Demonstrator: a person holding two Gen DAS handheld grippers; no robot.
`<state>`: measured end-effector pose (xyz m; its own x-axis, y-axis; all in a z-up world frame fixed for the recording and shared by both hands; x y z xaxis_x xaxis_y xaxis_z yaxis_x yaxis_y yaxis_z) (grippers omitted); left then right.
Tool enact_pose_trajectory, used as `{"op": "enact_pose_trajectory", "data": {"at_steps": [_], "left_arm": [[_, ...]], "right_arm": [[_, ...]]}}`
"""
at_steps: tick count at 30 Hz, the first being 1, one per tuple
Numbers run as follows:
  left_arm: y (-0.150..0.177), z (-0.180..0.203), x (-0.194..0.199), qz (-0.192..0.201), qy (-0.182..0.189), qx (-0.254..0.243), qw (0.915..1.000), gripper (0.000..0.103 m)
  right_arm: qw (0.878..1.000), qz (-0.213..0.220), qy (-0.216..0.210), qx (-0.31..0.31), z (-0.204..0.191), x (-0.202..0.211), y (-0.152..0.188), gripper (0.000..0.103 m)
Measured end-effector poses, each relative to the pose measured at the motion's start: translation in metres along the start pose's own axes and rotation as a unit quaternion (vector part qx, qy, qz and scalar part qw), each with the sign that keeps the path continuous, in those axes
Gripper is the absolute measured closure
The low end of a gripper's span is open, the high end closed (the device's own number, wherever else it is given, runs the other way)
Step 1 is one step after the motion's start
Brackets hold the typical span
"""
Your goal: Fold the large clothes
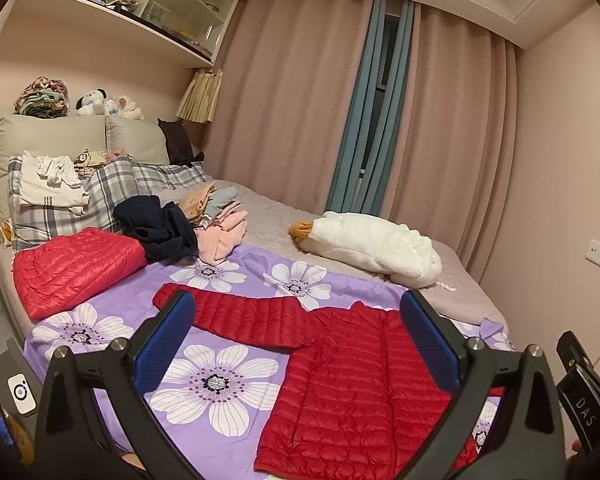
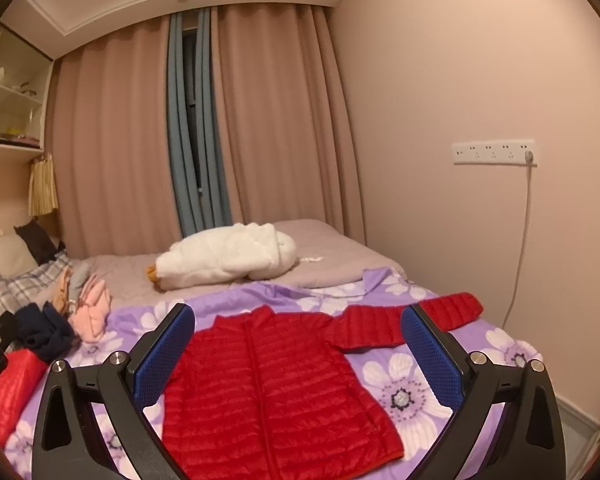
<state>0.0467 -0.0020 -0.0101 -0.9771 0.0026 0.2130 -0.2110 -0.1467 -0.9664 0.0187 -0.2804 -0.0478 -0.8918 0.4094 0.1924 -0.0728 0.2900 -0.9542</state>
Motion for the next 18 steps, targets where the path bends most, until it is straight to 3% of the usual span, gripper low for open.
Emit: {"op": "enact_pose_trajectory", "data": {"at_steps": [5, 12, 18], "left_arm": [[-0.001, -0.008, -0.001, 0.001, -0.011, 0.011, 0.9999, 0.001], [0.001, -0.02, 0.003, 0.01, -0.061, 0.017, 0.998, 0.001], [0.002, -0.029, 0.002, 0.015, -0.063, 0.03, 0.9974, 0.0]], "right_arm": [[1.0, 0.001, 0.003, 0.003, -0.002, -0.001, 0.001, 0.001], [1.0, -0.001, 0.01, -0.004, -0.001, -0.011, 0.004, 0.001], [1.0, -0.003, 0.029, 0.007, -0.004, -0.012, 0.007, 0.001]]}}
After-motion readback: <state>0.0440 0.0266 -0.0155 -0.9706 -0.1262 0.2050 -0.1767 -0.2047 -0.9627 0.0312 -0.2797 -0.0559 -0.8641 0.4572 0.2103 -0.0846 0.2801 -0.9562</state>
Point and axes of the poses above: each gripper's, at about its wrist camera, not at the fingertips, and x roughly against the way its jaws point, z to its right, y to its underside, the point moved 6 cm from there along -x, roughly the way its jaws point, and after that the axes turned 5 degrees about -x, right-handed, at the moved point
